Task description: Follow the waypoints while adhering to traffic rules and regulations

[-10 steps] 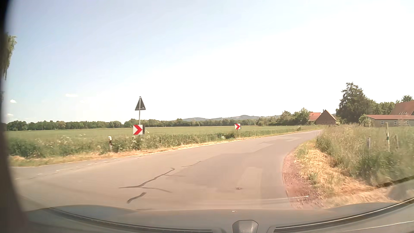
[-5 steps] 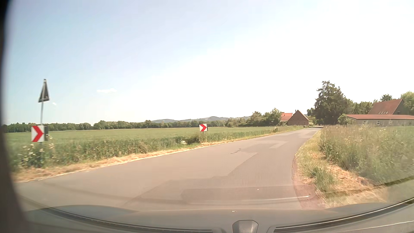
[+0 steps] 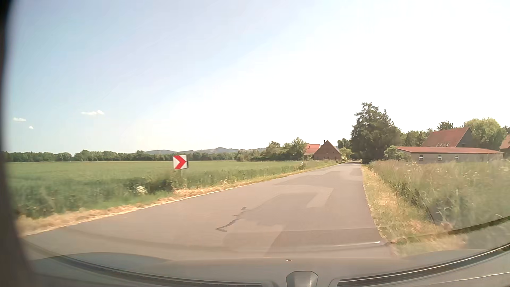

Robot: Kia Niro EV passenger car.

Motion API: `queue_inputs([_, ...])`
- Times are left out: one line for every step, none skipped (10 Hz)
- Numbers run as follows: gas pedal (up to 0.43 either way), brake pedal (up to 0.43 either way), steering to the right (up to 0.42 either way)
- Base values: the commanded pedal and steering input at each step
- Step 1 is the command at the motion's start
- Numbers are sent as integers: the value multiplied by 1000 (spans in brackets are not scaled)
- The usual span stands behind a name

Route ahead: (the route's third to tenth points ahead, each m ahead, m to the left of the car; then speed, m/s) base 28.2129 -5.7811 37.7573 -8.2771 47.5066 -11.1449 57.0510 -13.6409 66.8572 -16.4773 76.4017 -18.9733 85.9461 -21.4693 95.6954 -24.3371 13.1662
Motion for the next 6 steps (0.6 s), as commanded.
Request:
queue_inputs([280, 6, 104])
queue_inputs([280, 6, 102])
queue_inputs([280, 12, 99])
queue_inputs([280, 6, 97])
queue_inputs([287, 6, 92])
queue_inputs([287, 6, 87])
